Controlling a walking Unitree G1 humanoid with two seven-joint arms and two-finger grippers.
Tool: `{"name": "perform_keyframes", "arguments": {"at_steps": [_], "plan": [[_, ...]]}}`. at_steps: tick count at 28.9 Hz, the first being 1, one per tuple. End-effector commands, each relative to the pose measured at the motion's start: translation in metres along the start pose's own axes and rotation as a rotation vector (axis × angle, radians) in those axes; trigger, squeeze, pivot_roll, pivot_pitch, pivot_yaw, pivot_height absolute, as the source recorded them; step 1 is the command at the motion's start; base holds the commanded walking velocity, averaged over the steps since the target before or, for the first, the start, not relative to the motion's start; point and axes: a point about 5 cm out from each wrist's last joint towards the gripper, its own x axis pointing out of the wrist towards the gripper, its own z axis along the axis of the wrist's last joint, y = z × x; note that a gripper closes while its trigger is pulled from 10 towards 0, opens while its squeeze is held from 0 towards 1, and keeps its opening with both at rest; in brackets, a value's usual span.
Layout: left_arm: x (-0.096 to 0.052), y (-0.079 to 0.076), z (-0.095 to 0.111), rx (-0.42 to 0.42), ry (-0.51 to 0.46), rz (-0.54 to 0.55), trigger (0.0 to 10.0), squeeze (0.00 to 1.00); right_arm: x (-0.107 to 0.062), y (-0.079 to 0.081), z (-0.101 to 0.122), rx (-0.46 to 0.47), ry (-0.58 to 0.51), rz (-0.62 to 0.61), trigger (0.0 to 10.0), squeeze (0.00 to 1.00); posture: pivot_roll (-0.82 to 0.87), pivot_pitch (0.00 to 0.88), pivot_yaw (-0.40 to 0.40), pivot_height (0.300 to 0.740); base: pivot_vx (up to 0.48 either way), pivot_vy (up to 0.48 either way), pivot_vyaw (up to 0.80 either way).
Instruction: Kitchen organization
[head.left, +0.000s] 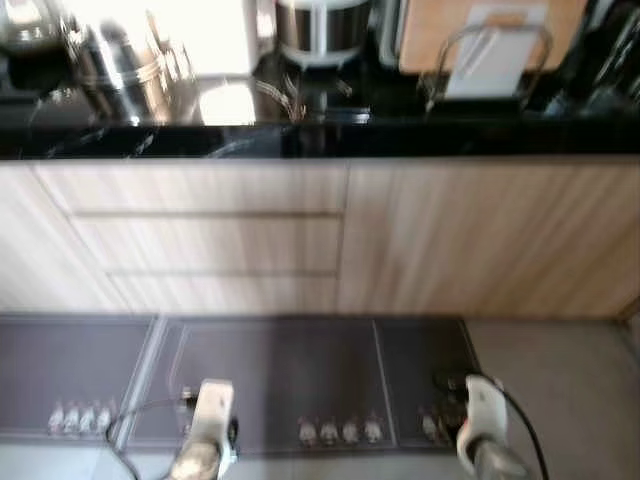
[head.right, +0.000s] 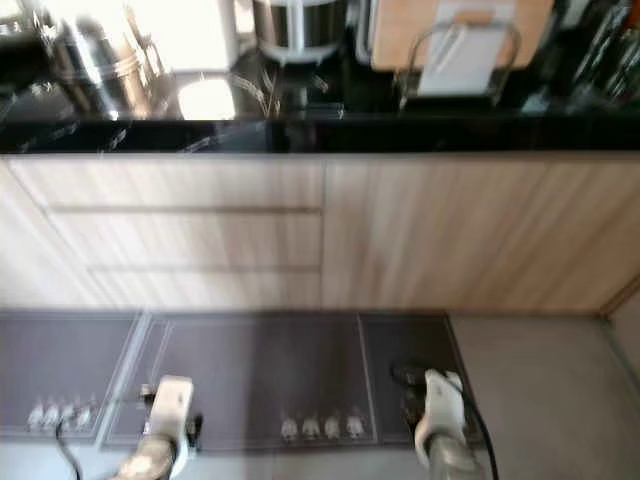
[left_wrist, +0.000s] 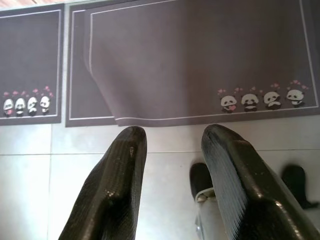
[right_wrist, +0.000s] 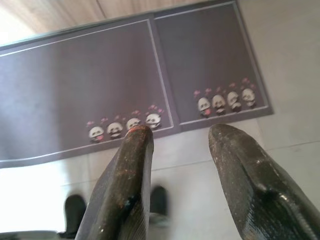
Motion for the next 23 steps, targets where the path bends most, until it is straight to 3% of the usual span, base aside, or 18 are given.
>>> {"name": "perform_keyframes", "arguments": {"at_steps": [1, 11, 23], "plan": [[-0.0003, -0.0033, -0.0021, -0.004, 0.015, -0.006, 10.0, 0.00, -0.0008, -0.0038, -0.0017, -0.001, 0.009, -0.010, 10.0, 0.00, 0.04, 0.099, 0.030, 0.740, 0.000, -0.300, 0.00], [-0.0005, -0.0041, -0.0027, 0.000, 0.017, -0.011, 10.0, 0.00, -0.0008, -0.0039, -0.0016, -0.008, 0.009, -0.008, 10.0, 0.00, 0.04, 0.096, 0.028, 0.740, 0.000, -0.279, 0.00], [-0.0015, -0.0029, -0.0063, -0.036, 0.026, -0.004, 10.0, 0.00, -0.0013, -0.0043, -0.0033, -0.027, 0.016, 0.000, 10.0, 0.00, 0.03, 0.080, 0.035, 0.740, 0.000, 0.000, 0.00]]}}
